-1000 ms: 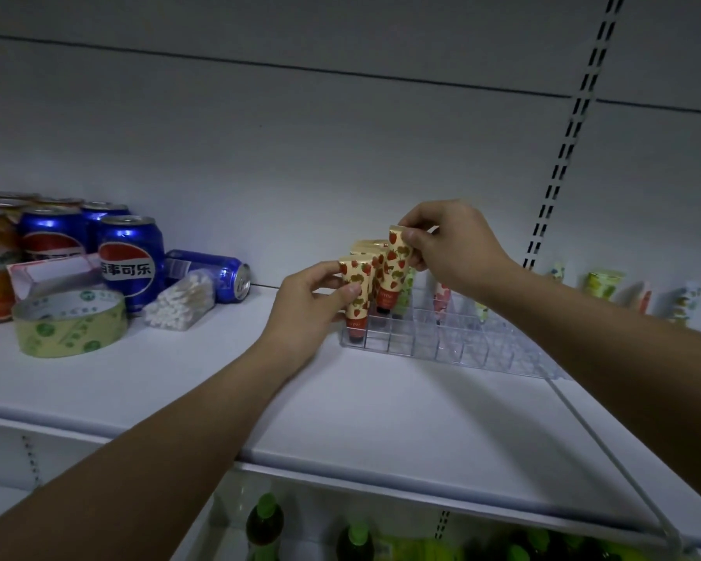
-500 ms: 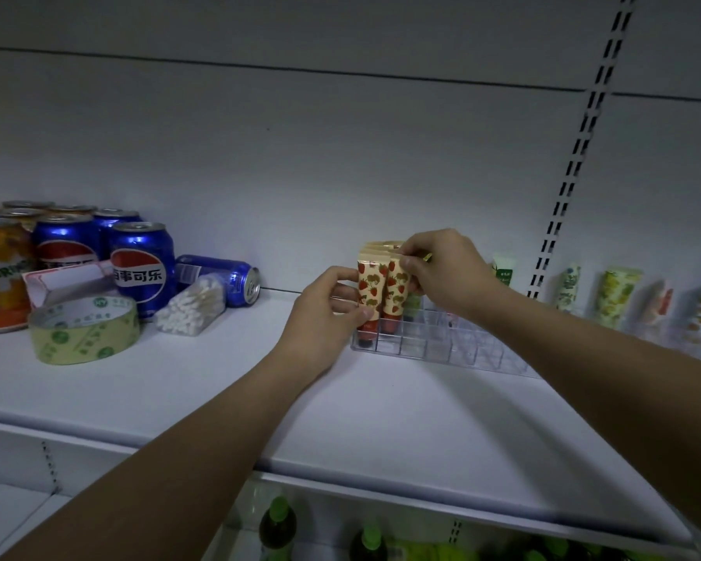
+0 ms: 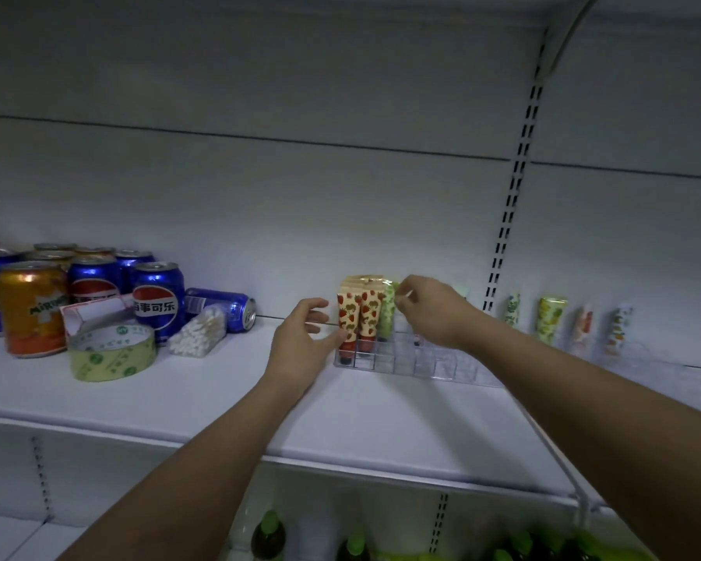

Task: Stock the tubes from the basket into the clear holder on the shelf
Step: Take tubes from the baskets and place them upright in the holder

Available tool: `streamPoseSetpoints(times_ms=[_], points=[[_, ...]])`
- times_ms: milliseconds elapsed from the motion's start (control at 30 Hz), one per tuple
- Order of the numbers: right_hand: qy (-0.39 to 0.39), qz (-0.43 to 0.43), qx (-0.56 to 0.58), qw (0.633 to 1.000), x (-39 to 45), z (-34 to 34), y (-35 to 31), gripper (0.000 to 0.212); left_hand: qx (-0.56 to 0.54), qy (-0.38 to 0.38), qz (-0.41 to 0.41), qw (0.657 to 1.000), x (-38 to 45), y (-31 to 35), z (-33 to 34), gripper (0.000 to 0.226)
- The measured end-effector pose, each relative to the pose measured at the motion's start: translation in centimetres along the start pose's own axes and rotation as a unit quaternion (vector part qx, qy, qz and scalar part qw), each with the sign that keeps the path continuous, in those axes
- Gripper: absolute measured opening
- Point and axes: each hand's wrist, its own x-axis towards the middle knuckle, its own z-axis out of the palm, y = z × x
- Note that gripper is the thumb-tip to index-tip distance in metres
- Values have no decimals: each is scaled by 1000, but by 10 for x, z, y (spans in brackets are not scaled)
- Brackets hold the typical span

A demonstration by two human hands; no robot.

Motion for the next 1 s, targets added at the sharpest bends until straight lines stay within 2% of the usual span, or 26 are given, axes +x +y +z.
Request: streamPoseSetpoints(times_ms=[100, 333, 567, 667, 767, 1000], points=[[-51, -9, -28, 998, -28, -7, -7, 33, 92, -3, -31, 995, -17, 5, -9, 48], [-149, -42, -86, 984, -103, -6, -36, 38, 297, -99, -39, 949, -73, 46, -48, 39], [-207, -28, -23, 978, -164, 16, -57, 31, 290, -80, -14, 954, -163, 69, -76, 17], [-246, -7, 17, 969, -188, 56, -49, 25, 252, -83, -39, 963, -200, 45, -77, 10], [-306, 31, 50, 950, -214, 116, -32, 26, 236, -113, -115, 958, -232, 2, -65, 15], [-416, 150, 87, 893, -286, 260, 31, 28, 254, -221, -289, 896, -308, -116, -4, 23]])
